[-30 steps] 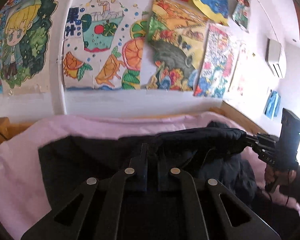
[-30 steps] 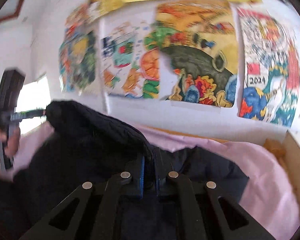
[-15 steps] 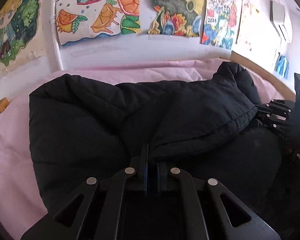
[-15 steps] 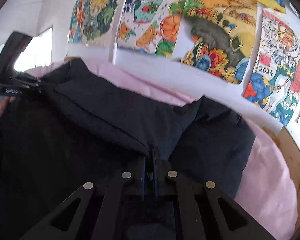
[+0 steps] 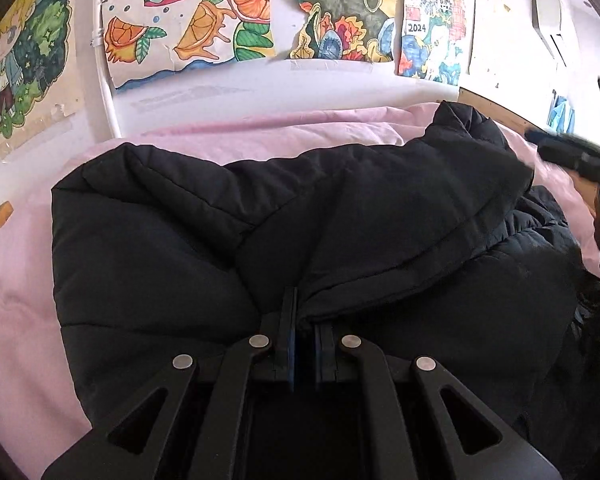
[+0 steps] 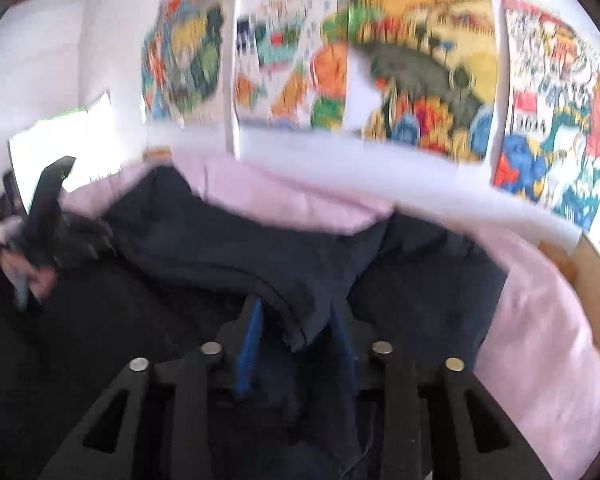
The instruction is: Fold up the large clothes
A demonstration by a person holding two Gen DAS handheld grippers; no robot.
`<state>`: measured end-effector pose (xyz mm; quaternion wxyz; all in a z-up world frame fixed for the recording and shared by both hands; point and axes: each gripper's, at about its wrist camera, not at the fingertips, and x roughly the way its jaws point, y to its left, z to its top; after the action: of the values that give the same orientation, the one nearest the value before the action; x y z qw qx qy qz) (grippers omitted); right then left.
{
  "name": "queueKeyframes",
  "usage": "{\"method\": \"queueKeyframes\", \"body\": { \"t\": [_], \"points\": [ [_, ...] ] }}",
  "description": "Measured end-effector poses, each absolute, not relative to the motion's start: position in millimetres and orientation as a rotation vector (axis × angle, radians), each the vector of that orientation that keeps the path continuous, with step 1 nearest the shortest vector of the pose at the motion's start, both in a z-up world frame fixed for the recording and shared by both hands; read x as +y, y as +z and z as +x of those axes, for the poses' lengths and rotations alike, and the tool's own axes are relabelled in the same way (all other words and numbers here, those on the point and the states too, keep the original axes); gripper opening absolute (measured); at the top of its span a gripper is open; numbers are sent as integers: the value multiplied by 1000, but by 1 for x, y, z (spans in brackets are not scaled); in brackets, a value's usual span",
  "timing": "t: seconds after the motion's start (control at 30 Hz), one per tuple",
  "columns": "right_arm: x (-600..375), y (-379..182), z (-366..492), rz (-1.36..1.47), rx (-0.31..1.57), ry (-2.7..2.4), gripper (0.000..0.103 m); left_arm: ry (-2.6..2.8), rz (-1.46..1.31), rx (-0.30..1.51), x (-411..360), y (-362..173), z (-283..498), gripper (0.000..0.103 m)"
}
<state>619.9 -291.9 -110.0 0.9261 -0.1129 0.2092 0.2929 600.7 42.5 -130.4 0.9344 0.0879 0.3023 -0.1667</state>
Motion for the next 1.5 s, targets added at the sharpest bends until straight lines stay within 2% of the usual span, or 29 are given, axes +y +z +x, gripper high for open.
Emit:
{"method": "queueKeyframes", "body": {
  "t": [0.03, 0.2, 0.27, 0.3, 0.4, 0.5, 0.57, 0.63, 0.8, 0.9, 1.03, 1.37, 1.5],
  "points": [
    [-290, -105, 619, -225, 416, 603, 46, -341, 179, 618, 42, -131, 601, 5],
    [-273, -87, 638, -137, 431, 660, 46, -352, 184, 618, 42, -129, 599, 5],
    [-257, -94, 655, -170, 455, 629, 27, -368, 178, 618, 45, -127, 596, 6],
    [-251, -98, 660, -181, 463, 622, 25, -381, 171, 620, 47, -125, 595, 6],
    [-233, -125, 678, -208, 559, 614, 25, -421, 127, 640, 55, -115, 589, 11],
    [-229, -152, 674, -244, 546, 572, 24, -460, 71, 626, 65, -98, 576, 19],
    [-228, -163, 668, -259, 533, 559, 24, -477, 44, 574, 65, -83, 570, 28],
    [-225, -167, 665, -276, 522, 544, 24, -496, 7, 510, 59, -66, 569, 33],
    [-214, -178, 660, -328, 490, 507, 24, -417, -60, 474, 46, -43, 597, 35],
    [-208, -184, 658, -363, 475, 481, 24, -244, 17, 570, 37, -62, 634, 35],
    [-202, -189, 655, -409, 456, 451, 24, -183, -73, 705, 54, -103, 664, 37],
    [-190, -210, 658, -485, 411, 413, 23, -167, -5, 696, 52, -136, 686, 38],
    [-194, -220, 678, -444, 449, 442, 22, -186, -25, 683, 57, -139, 686, 38]
  ]
}}
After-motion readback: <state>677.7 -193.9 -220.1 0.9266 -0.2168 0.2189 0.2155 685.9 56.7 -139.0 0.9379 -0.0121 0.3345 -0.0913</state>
